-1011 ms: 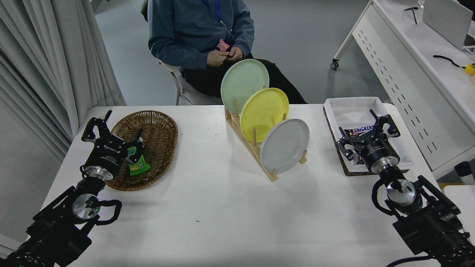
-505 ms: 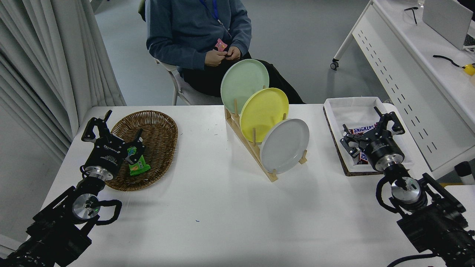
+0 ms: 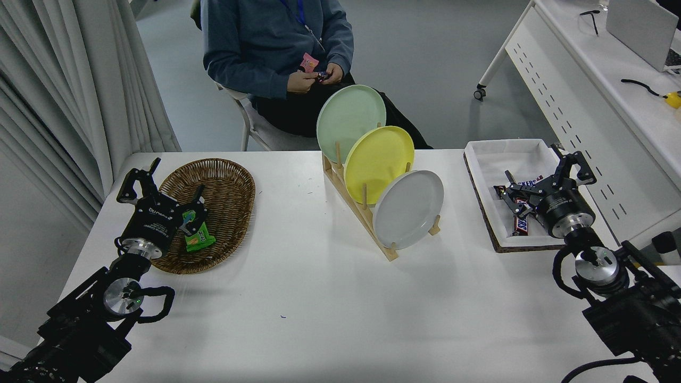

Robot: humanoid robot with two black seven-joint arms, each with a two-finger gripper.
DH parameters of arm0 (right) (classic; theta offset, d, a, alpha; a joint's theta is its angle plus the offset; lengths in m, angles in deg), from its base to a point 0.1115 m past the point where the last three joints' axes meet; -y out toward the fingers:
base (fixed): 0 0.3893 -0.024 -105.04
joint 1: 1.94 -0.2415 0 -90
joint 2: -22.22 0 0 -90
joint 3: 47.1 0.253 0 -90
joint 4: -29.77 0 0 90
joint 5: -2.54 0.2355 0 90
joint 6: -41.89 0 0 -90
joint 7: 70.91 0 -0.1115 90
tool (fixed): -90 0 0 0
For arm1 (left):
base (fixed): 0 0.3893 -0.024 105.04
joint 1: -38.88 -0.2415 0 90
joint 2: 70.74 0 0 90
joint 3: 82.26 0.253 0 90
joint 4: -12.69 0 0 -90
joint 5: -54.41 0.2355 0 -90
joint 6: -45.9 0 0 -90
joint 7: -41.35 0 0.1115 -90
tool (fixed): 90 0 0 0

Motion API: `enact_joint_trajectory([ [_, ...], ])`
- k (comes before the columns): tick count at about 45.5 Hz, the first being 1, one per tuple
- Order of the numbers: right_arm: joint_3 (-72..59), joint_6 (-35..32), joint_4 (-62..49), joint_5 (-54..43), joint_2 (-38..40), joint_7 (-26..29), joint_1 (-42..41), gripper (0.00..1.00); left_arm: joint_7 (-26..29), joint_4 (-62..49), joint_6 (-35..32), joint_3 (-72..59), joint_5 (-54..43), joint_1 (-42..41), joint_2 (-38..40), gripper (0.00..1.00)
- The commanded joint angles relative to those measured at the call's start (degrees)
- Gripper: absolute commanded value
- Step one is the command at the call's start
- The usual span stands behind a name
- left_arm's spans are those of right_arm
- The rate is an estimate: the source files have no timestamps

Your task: Place the plate on the table

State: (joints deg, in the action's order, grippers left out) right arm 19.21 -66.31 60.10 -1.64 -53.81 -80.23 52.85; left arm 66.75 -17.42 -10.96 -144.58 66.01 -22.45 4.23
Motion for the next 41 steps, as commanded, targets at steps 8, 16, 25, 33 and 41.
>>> enact_joint_trajectory([
  [8, 0.0, -0.2, -0.9, 0.0, 0.3, 0.0, 0.3, 1.0, 0.0, 0.0, 0.0, 0.0, 0.0, 0.1, 0.0, 1.0],
  [16, -0.1, -0.2, -1.2, 0.0, 0.3, 0.1, 0.2, 1.0, 0.0, 0.0, 0.0, 0.0, 0.0, 0.0, 0.0, 1.0],
  [25, -7.2, 1.2, -1.6, -0.1, 4.3, 0.4, -1.6, 1.0, 0.0, 0.0, 0.0, 0.0, 0.0, 0.0, 0.0, 1.0],
  [33, -29.9, 4.1, -1.8, 8.1, 9.0, 0.5, -9.7, 1.0, 0.0, 0.0, 0.0, 0.0, 0.0, 0.0, 0.0, 1.0],
  [41, -51.4, 3.4, -0.9, 17.2, 13.5, 0.6, -17.5, 1.0, 0.0, 0.0, 0.0, 0.0, 0.0, 0.0, 0.0, 1.0],
])
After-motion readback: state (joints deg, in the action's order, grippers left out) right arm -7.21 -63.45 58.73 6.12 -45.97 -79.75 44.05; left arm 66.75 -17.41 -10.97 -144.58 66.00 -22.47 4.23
